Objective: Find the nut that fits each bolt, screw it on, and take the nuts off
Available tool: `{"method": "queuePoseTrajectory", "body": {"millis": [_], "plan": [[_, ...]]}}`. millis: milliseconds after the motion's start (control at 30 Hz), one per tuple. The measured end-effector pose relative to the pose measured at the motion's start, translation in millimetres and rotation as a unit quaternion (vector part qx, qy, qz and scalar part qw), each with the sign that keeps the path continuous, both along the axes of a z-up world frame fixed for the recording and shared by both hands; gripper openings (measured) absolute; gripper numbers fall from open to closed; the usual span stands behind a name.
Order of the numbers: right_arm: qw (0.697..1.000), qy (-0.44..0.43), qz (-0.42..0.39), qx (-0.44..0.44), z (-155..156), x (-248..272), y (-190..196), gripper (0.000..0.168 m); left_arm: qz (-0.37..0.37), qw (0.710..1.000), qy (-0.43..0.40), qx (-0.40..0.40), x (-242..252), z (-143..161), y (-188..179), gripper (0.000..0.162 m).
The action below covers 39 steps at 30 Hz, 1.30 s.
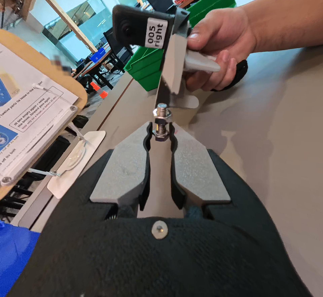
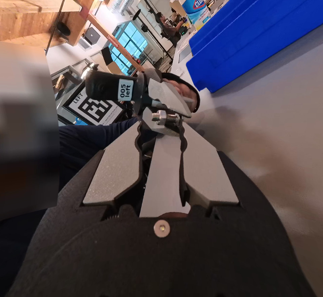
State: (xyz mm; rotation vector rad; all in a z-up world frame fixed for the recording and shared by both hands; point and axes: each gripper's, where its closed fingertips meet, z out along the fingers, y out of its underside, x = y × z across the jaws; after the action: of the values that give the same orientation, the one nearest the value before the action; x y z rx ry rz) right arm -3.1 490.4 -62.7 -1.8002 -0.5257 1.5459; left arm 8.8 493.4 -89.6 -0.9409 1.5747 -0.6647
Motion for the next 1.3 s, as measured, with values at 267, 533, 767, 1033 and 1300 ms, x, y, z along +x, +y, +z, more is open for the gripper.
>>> {"method": "queuePoseTrajectory", "body": {"millis": [267,533,767,1033,1300], "plan": [[0.975,-0.139,-0.139,0.101,-7.0,21.6,25.8,0.046,0.024,0.992,0.010,-0.123,-0.1,-4.3,21.7,0.016],[0.912,-0.289,-0.179,0.230,-14.8,2.4,26.5,0.034,0.029,0.982,0.055,-0.179,6.9,-25.5,22.2,0.016],[0.909,-0.311,-0.173,0.215,-28.4,0.3,30.1,0.014,0.027,0.979,0.070,-0.188,9.3,-33.2,21.1,0.017],[0.934,-0.268,-0.181,0.152,-30.1,14.6,34.2,0.014,0.013,0.972,0.063,-0.224,5.9,-29.3,22.8,0.018],[0.935,-0.273,-0.168,0.155,-36.4,5.2,30.8,0.014,-0.006,0.956,0.065,-0.287,6.1,-28.7,18.7,0.018]]}}
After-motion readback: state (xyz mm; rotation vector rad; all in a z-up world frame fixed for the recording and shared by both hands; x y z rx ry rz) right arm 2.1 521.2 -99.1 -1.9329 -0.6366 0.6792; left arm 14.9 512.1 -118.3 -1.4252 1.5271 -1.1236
